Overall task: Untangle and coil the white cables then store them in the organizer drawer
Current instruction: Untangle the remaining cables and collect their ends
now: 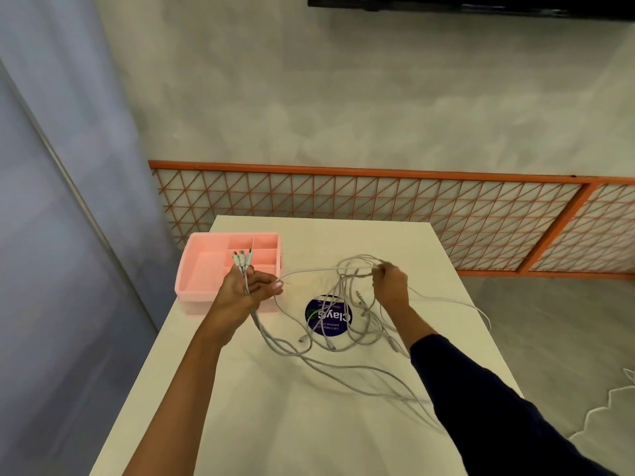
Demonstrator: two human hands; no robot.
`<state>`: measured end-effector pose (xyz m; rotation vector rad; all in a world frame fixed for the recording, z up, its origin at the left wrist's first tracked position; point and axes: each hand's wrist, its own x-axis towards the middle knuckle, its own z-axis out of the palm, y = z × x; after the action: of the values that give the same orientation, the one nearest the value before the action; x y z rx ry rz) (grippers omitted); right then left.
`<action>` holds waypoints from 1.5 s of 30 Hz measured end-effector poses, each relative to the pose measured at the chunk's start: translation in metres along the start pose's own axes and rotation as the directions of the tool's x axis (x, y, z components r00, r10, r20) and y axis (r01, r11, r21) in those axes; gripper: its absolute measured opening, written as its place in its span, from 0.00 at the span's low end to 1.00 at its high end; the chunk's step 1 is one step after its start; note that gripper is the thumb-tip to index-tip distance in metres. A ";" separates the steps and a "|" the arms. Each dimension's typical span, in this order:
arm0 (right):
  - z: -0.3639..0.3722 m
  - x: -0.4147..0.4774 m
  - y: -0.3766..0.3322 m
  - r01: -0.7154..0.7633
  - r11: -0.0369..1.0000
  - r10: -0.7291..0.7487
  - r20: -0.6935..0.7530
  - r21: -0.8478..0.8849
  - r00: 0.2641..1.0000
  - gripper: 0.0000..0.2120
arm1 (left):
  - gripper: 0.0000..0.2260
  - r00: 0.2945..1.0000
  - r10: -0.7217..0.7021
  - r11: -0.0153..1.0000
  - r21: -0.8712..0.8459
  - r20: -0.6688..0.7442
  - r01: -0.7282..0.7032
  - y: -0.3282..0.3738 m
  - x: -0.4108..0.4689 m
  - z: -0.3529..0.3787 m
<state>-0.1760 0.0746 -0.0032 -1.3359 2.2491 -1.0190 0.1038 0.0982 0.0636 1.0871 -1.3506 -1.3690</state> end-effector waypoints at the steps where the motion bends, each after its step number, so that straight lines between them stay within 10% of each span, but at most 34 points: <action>1: -0.006 0.008 -0.009 0.034 0.999 -0.033 -0.025 0.007 0.999 0.12 | 0.16 1.000 -0.014 1.000 0.001 -0.004 0.014 -0.003 0.000 -0.002; 9: -0.060 0.051 -0.074 0.406 0.913 -0.390 -0.201 0.047 0.899 0.08 | 0.14 1.000 -0.012 1.000 0.012 -0.013 0.012 -0.007 0.004 -0.005; 23: -0.012 0.018 -0.007 0.054 0.979 -0.088 0.164 0.198 0.983 0.14 | 0.16 0.997 -0.011 1.000 0.024 -0.075 0.013 -0.013 0.009 -0.011; 34: -0.039 0.017 -0.052 -0.235 0.922 0.078 0.447 0.308 0.891 0.43 | 0.08 0.995 0.005 1.000 0.015 -0.104 -0.003 -0.012 0.013 -0.013; 45: -0.018 0.019 -0.025 -0.180 0.925 0.140 0.139 0.336 0.980 0.29 | 0.11 0.972 0.036 0.995 -0.084 -0.233 -0.057 -0.011 0.014 -0.022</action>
<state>-0.1809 0.0581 0.0286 -1.0146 1.9448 -1.1821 0.1224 0.0800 0.0523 1.1102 -1.1279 -1.2162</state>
